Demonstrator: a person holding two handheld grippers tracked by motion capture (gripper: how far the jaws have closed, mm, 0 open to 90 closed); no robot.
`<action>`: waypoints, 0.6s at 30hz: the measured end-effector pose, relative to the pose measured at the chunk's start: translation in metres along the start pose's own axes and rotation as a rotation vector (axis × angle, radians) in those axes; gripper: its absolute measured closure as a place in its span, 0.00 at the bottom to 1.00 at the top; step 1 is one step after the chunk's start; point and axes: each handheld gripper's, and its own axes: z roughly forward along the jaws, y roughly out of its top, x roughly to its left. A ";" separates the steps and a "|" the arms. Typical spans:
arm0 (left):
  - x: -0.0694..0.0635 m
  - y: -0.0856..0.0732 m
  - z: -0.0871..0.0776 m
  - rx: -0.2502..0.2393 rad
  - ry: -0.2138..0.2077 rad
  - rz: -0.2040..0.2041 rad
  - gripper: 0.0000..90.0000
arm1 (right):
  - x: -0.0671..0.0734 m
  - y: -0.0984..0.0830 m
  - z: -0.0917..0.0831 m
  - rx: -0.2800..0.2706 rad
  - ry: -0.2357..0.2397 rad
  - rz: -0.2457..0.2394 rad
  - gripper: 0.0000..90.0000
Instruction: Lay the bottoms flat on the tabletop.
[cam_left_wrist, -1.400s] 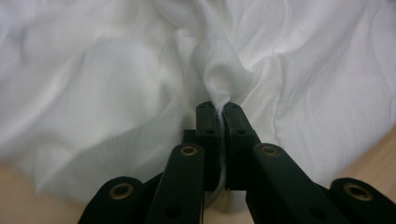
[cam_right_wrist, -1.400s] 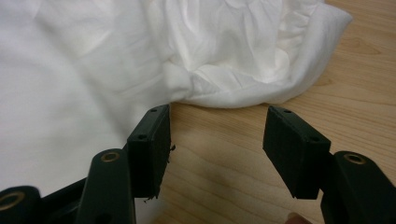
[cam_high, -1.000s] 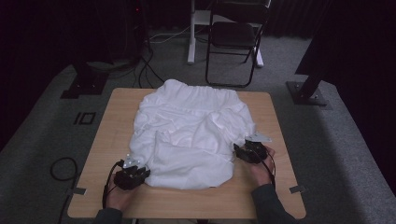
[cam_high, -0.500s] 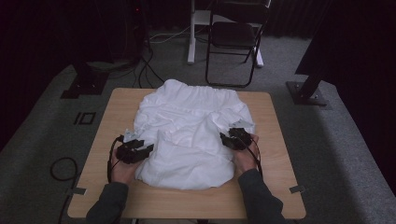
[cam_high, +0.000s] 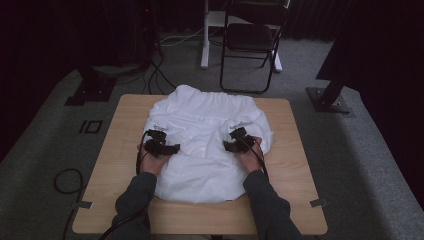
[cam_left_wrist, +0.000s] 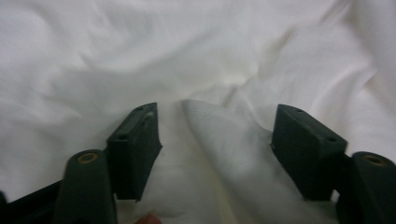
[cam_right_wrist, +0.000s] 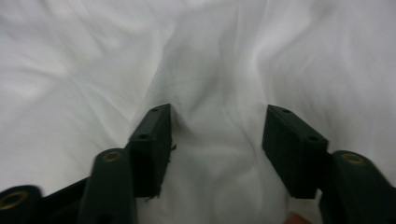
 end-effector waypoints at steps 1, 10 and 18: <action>0.000 -0.003 0.003 0.025 -0.005 0.002 0.49 | 0.000 -0.002 0.004 0.027 -0.002 -0.003 0.63; -0.002 -0.024 -0.024 -0.033 -0.020 0.032 0.96 | -0.006 -0.027 -0.033 0.022 -0.034 -0.016 0.97; 0.002 -0.054 -0.056 -0.082 -0.012 0.024 0.97 | -0.023 -0.088 -0.096 -0.032 -0.090 0.018 0.97</action>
